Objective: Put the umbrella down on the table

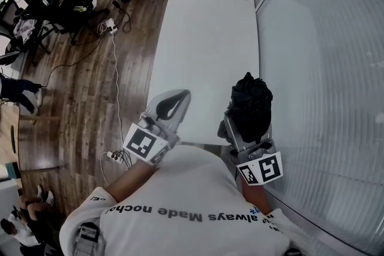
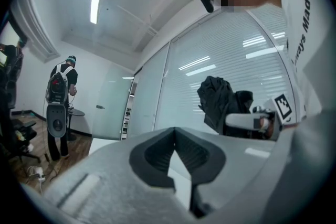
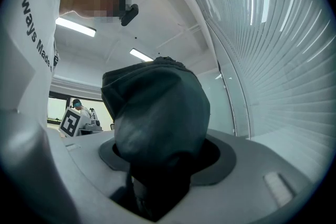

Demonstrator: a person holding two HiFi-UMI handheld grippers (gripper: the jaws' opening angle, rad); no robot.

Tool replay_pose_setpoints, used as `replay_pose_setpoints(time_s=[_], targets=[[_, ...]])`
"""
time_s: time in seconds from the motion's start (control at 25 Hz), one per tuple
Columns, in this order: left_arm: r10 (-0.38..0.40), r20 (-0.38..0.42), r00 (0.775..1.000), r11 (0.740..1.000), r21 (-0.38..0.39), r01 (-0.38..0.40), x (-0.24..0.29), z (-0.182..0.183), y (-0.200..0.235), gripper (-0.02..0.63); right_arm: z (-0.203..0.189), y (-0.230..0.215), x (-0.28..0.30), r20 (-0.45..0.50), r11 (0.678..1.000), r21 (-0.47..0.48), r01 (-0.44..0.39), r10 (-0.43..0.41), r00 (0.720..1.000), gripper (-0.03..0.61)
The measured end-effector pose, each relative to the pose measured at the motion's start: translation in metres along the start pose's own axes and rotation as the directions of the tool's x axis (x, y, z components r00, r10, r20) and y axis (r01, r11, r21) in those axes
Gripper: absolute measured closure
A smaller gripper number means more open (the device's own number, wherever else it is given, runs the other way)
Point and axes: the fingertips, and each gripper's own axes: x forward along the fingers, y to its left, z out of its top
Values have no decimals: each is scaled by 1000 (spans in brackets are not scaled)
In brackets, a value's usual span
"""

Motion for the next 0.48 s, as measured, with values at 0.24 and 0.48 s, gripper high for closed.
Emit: replay_pose_setpoints(time_s=[0.24,0.48], targets=[[-1,3,1000,1000,-17,1,-2,0,-2,611,-28,-10,7,-44,1000,10,8,-7,999,311],[6,5,1000,1000,-8,-6,-3,1,-1,611,-62,-24,19,-116,1000,4,12,-11,993,313]])
